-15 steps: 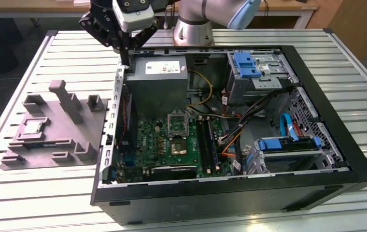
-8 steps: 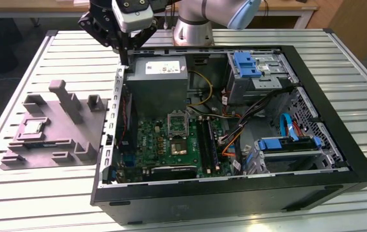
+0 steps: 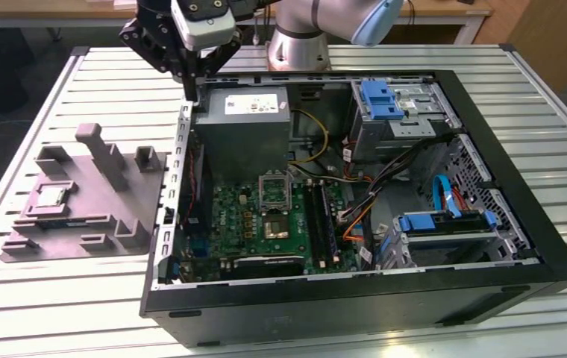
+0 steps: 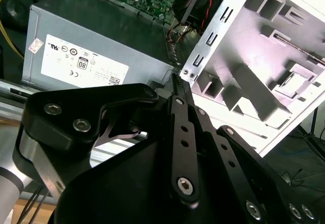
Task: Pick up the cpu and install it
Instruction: 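Reach for the cpu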
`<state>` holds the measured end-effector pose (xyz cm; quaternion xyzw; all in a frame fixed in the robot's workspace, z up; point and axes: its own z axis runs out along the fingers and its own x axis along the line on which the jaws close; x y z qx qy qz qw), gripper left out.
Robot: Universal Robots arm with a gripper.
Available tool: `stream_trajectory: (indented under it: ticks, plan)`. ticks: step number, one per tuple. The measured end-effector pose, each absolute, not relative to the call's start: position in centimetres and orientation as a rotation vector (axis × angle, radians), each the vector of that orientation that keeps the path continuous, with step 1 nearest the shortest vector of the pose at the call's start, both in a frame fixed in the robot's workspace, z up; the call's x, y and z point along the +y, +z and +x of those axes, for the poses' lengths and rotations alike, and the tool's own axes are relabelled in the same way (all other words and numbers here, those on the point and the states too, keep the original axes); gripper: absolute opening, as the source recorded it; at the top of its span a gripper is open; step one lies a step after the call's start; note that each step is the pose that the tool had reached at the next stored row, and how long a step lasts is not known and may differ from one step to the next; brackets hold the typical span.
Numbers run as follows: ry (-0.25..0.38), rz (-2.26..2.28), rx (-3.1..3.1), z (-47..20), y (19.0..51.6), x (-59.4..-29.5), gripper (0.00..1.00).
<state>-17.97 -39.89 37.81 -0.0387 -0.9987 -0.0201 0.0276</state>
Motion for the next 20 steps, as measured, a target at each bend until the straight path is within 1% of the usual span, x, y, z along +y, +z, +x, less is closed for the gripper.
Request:
stream_trajectory:
  ticks: [20]
  plan:
    - [-0.063, -0.119, -3.088, -20.2, 37.7, -39.9, 0.11]
